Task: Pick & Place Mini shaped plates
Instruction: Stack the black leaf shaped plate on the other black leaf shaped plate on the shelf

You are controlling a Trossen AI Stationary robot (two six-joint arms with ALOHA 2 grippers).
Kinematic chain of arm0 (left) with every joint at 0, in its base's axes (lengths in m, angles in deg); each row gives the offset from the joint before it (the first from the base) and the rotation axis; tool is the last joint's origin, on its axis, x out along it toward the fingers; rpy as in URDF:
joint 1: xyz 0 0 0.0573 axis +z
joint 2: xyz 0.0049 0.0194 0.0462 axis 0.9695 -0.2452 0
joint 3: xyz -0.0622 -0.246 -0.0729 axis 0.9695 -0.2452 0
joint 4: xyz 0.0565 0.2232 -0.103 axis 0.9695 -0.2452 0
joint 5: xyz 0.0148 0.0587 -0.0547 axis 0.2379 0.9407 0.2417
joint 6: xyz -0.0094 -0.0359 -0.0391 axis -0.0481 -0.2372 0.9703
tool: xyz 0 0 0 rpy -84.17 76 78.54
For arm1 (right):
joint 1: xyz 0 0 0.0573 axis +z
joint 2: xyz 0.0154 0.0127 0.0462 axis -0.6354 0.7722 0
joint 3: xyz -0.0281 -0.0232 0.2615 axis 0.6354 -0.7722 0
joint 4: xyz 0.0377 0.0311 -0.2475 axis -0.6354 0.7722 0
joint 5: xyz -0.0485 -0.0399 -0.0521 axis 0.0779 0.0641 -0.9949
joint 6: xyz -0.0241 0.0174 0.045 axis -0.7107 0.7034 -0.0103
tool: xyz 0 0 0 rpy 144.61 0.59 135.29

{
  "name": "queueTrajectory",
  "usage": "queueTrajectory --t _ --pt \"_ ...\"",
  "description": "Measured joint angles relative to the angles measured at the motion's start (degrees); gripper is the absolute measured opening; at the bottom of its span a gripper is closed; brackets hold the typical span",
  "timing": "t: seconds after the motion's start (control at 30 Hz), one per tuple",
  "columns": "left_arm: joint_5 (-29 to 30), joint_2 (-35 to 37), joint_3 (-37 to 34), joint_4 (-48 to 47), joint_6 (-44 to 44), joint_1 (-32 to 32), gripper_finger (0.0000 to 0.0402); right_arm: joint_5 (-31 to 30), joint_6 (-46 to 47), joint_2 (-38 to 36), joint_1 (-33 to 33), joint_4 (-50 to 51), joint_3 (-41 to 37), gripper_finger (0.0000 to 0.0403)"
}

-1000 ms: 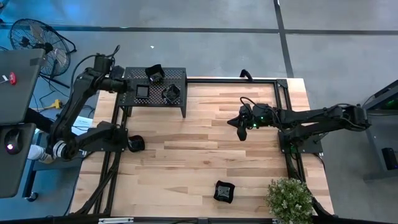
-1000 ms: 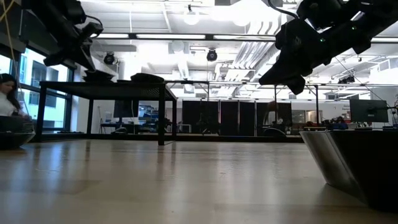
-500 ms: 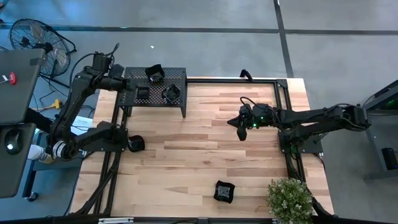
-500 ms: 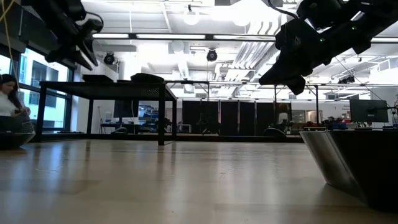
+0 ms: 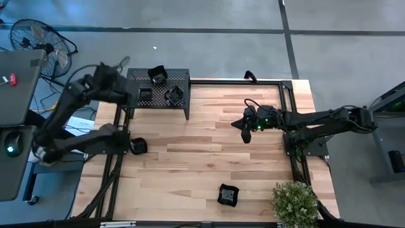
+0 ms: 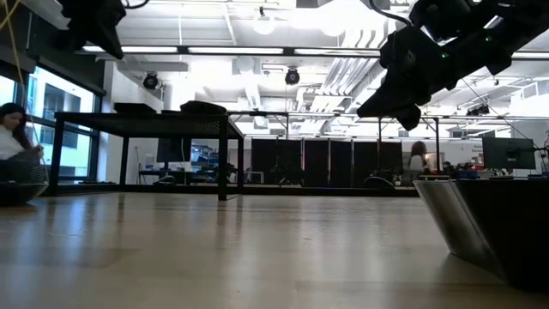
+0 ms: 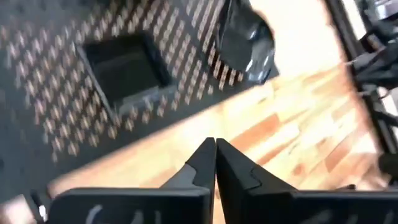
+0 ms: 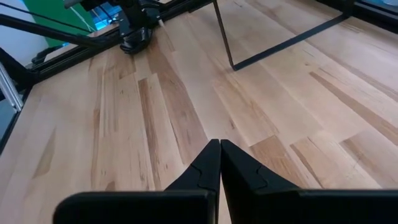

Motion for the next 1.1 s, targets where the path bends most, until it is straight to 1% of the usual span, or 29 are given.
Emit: queueTrajectory --t 0.1,0.23,0.33,0.4,0.53,0.6,0.67,0.77,0.83,0.9,0.97,1.1 --pt "7.95 2.10 -2.20 0.44 10.86 -11.68 0.0011 -0.60 -0.23 0.00 -0.02 0.01 0.00 0.0007" --pt "16.71 2.07 -5.51 3.94 24.56 -27.91 0.0002 -1.36 -0.73 0.00 -0.02 0.01 0.00 0.0007" --pt "23.13 -0.70 -7.52 8.68 33.04 -38.99 0.0001 -1.35 -1.54 0.00 -0.02 0.01 0.00 0.0007" --pt "26.95 -3.37 -8.41 10.33 39.06 -45.22 0.0001 -1.35 -1.59 0.00 -0.02 0.01 0.00 0.0007" --pt "32.02 -9.44 -8.62 10.49 50.07 -55.25 0.0001 -0.86 -1.62 0.00 -0.02 0.01 0.00 0.0007" --pt "32.68 -12.29 -8.62 9.70 56.19 -58.28 0.0001 -0.32 -1.70 0.00 -0.02 0.01 0.00 0.0007" --pt "32.05 -14.60 -8.62 7.37 63.27 -59.93 0.0001 0.08 -1.70 0.00 0.00 0.01 0.00 0.0007" --pt "27.93 -18.26 -8.62 3.71 71.44 -60.84 0.0001 0.48 -1.73 0.00 0.00 0.01 0.00 0.0007" --pt "24.91 -20.84 -8.62 2.17 73.07 -60.80 0.0004 0.52 -2.45 0.00 -0.02 0.01 0.00 0.0007" --pt "23.39 -23.35 -8.62 1.38 73.81 -60.76 0.0015 0.74 -3.17 0.00 -0.02 0.01 0.00 0.0007" --pt "22.55 -26.35 -8.62 0.94 75.63 -60.76 0.0035 1.14 -3.23 0.00 -0.02 0.02 0.00 0.0007" --pt "18.53 -32.17 -8.65 -1.68 78.19 -60.74 0.0080 1.73 -3.23 0.00 -0.02 0.05 0.00 0.0007"
